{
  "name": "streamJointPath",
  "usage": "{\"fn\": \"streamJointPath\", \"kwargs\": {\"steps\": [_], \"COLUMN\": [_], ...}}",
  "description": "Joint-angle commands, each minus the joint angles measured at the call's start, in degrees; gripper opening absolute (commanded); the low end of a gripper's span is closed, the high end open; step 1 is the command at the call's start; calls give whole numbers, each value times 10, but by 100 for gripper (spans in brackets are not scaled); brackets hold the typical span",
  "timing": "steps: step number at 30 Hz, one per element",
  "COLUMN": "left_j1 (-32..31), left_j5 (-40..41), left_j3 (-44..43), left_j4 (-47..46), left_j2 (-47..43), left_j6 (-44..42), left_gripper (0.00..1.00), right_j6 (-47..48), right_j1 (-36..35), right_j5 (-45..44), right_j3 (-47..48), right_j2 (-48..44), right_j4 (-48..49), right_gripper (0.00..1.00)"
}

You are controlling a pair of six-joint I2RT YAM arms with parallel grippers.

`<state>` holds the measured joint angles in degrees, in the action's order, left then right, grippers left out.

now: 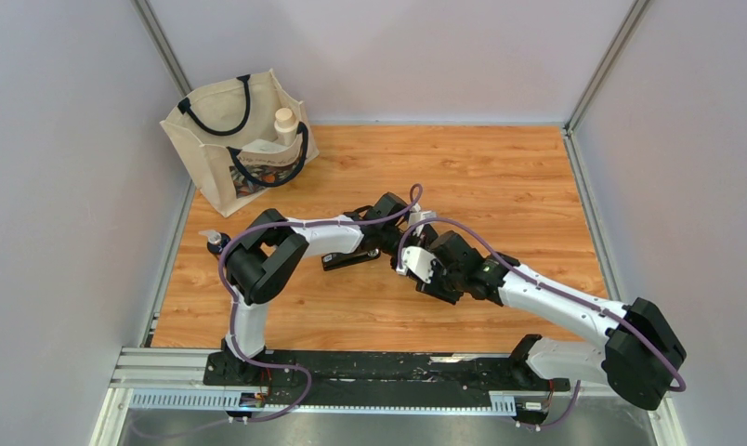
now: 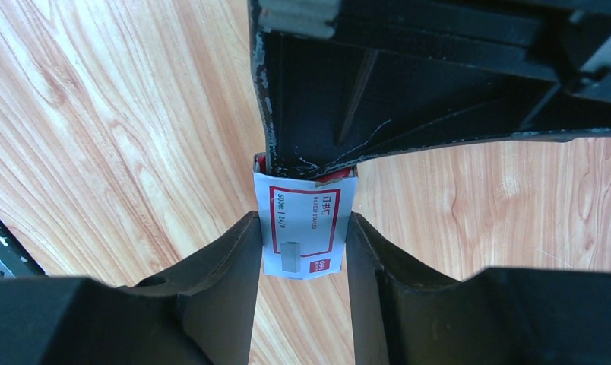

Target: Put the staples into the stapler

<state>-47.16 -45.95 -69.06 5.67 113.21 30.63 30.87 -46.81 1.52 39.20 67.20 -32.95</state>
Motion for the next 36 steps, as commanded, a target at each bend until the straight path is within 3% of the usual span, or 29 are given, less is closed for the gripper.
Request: {"fn": "streamJointPath", "kwargs": {"steps": [1,36], "left_j1": [4,32], "left_j5": [8,-26], "left_j3": [-5,-5], "left_j4": [12,16], "left_j2": [-27,-74], "left_j6": [-24,-30], "left_gripper": [0,0], "right_j6": [23,65], "right_j1": [-1,84], "right_j5": [-7,16], "right_j3": [-4,-20], "right_j2": [-5,23], "right_j4": [32,-37], "right_gripper": [43,43]}}
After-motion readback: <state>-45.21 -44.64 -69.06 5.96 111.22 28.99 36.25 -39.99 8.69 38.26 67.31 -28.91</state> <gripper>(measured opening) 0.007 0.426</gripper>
